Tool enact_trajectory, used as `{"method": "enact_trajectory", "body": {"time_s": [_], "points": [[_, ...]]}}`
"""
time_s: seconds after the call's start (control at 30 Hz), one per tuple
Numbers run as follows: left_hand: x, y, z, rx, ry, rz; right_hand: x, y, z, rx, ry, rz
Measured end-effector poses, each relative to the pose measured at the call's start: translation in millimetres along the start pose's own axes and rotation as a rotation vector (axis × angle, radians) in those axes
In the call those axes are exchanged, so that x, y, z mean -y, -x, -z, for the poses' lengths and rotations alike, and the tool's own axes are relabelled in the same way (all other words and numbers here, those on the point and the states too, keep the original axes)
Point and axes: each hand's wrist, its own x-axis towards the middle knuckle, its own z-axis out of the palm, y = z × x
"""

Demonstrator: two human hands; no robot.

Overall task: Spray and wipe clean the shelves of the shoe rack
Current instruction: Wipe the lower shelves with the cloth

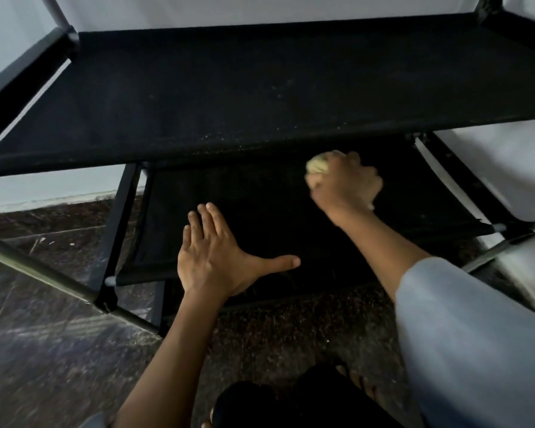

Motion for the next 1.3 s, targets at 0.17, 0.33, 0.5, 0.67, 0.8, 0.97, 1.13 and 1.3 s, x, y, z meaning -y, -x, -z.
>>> {"method": "enact_trajectory", "body": {"time_s": [0.17, 0.33, 0.5, 0.67, 0.8, 0.97, 1.13, 1.3], "points": [[1, -1, -2, -0.011, -0.001, -0.008, 94, 32, -14, 0.085, -0.105, 0.564], [2, 0, -1, -0.042, 0.008, 0.004, 121, 25, -21, 0.189, -0.026, 0.836], [0, -1, -3, -0.063, 0.034, 0.012, 76, 14, -23, -0.022, 0.004, 0.582], [2, 1, -4, -0.061, 0.053, 0.025, -11, -15, 6, 0.075, 0.079, 0.143], [1, 5, -2, -0.067, 0.082, 0.003, -35, -37, 47, 0.373, -0.299, -0.055], [0, 4, -2, -0.083, 0.106, 0.013, 29, -37, 61, 1.06, -0.53, 0.272], [2, 2, -8, -0.123, 0.107, 0.005, 71, 38, -5, 0.085, -0.059, 0.443], [2, 3, -9, -0.147, 0.115, -0.014, 44, 43, -29, 0.055, 0.088, 0.351]]}}
